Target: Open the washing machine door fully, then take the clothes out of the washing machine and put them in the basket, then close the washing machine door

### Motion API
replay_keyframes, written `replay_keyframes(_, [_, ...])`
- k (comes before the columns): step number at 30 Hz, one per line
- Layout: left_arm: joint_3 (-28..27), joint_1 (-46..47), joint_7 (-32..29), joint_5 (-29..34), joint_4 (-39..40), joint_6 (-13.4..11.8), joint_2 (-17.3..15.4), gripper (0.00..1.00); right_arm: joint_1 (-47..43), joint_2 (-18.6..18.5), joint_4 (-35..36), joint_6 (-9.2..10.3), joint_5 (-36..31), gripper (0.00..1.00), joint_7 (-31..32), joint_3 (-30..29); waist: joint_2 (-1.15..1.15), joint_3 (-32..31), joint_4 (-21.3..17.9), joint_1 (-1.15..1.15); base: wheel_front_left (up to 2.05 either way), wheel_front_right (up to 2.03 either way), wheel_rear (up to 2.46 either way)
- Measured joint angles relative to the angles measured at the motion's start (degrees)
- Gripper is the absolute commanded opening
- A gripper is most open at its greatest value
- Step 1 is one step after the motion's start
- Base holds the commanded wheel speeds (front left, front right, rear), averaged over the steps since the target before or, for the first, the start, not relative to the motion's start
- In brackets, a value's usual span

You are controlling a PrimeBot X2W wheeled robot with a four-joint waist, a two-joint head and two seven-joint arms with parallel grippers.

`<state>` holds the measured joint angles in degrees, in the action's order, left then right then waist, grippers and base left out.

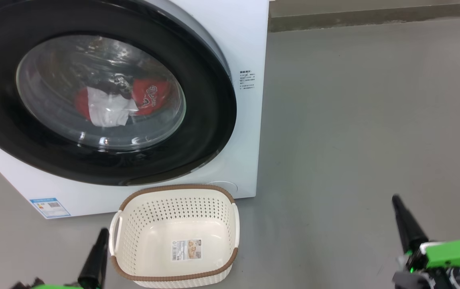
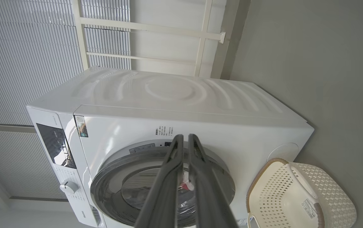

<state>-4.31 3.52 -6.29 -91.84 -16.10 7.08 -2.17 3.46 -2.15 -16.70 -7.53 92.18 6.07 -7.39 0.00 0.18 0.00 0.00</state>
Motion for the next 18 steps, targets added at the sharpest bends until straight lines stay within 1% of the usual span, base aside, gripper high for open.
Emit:
replay_keyframes(2, [0.3,-1.5,0.0,0.0,-1.7,0.0,0.6,1.0,-1.7,0.8,-1.9,0.0,0.0,1.0,0.0,0.4,0.0,0.0,0.0,0.0,0.0,0.0,0.0])
replay_keyframes(8, [0.5,-2.1,0.7,0.3,-1.6,0.0,0.8,1.0,-2.3,0.9,-1.9,0.0,-0.1,1.0,-0.6,0.7,0.0,0.0,0.1,0.02,0.0,0.0,0.0])
replay_keyframes(12, [0.5,-2.1,1.4,1.6,-1.2,0.0,0.8,1.0,-2.3,0.8,-1.7,0.0,-0.7,1.0,-1.4,1.2,0.0,0.0,0.2,0.02,0.0,0.0,0.0])
replay_keyframes(18, [0.5,-2.2,2.4,5.3,-0.6,0.0,0.8,1.0,-2.3,0.3,-1.7,0.0,-4.1,1.0,-2.2,2.3,0.0,0.1,0.4,0.01,0.0,0.0,0.0])
